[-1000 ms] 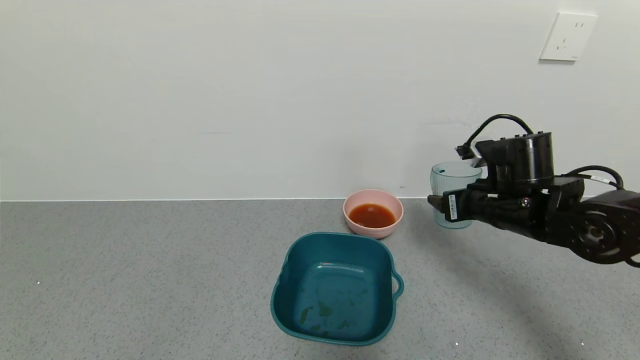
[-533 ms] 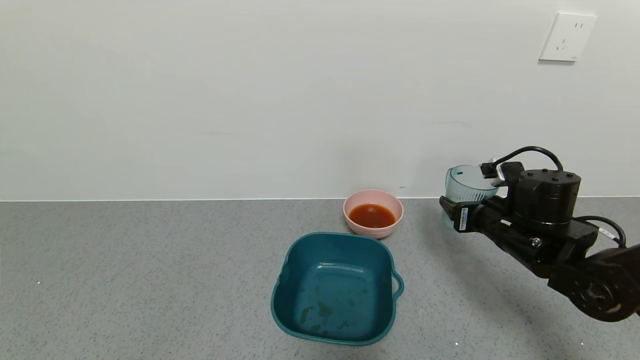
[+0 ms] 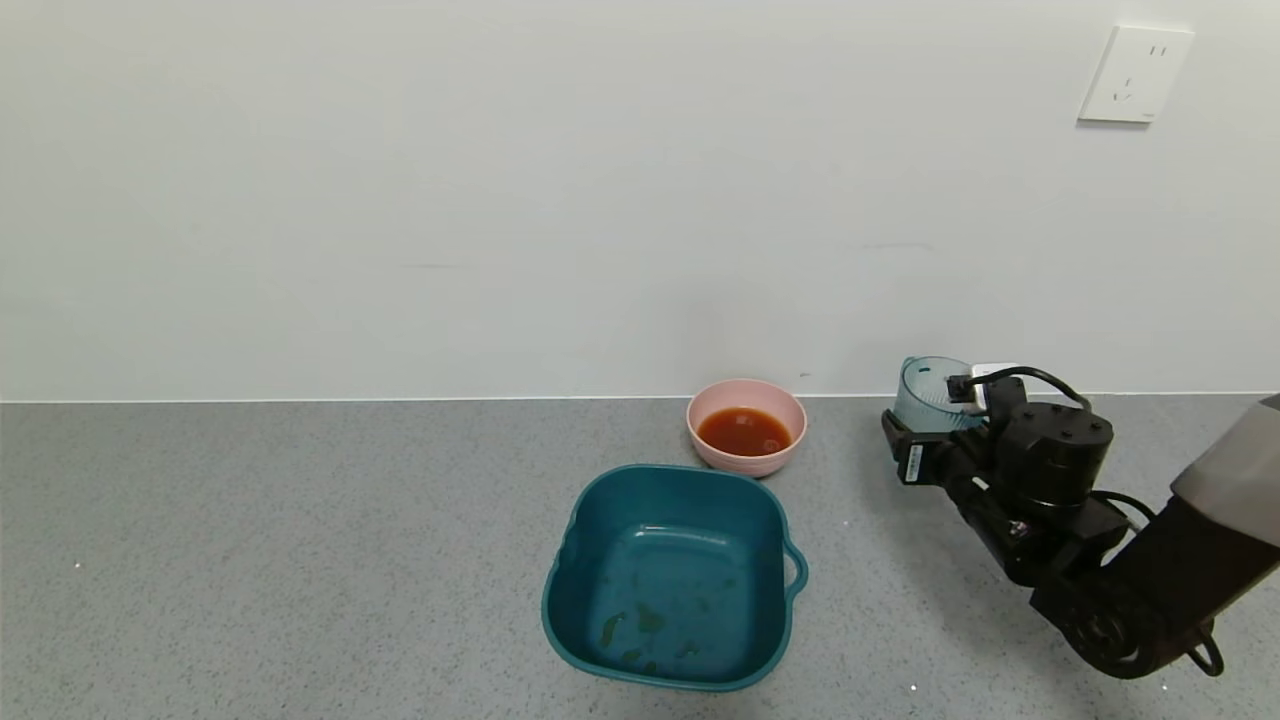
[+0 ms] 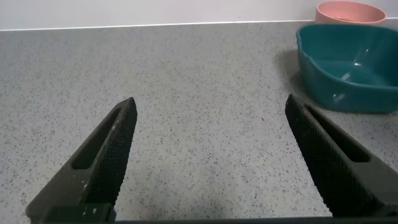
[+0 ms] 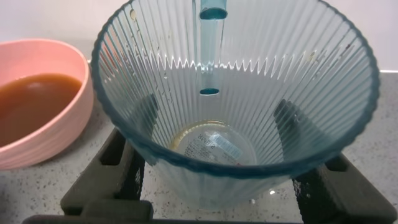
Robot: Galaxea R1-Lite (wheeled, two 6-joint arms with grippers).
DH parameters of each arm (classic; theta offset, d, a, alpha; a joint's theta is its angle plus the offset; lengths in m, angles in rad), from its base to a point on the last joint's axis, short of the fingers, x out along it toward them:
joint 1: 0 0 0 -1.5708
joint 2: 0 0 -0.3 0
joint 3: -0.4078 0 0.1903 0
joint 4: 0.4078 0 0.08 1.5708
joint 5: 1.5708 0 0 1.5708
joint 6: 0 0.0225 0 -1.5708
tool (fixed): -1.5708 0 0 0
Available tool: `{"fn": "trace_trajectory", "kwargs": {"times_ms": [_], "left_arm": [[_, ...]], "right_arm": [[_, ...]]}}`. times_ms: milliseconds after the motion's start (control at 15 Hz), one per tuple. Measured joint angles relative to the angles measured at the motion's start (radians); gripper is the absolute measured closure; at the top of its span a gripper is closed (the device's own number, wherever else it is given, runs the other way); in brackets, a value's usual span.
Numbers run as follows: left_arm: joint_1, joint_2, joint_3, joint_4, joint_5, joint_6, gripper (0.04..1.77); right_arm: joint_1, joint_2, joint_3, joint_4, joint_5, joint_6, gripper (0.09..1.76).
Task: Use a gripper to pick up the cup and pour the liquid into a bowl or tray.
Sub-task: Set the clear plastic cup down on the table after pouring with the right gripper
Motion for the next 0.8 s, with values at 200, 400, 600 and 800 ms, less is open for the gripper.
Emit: {"fn": "trace_trajectory", "kwargs": {"times_ms": [200,400,600,800], "left_arm": [[0.000,0.000,0.000,0.000,0.000,0.000,0.09],[0.000,0.000,0.000,0.000,0.000,0.000,0.09],[0.000,0.000,0.000,0.000,0.000,0.000,0.09],[0.000,0.000,0.000,0.000,0.000,0.000,0.09]], "right_arm": [[-0.001,0.057,-0.013,-0.044,0.005,0.003,0.51],[-0.006,0.097,-0.026,-0.047,0.012,0.016,0.51],[-0.004,0.136,-0.046,-0.059,0.013,0.027,0.51],[-0.001,0.174,-0.074,-0.070,0.017,0.031,0.51]]}}
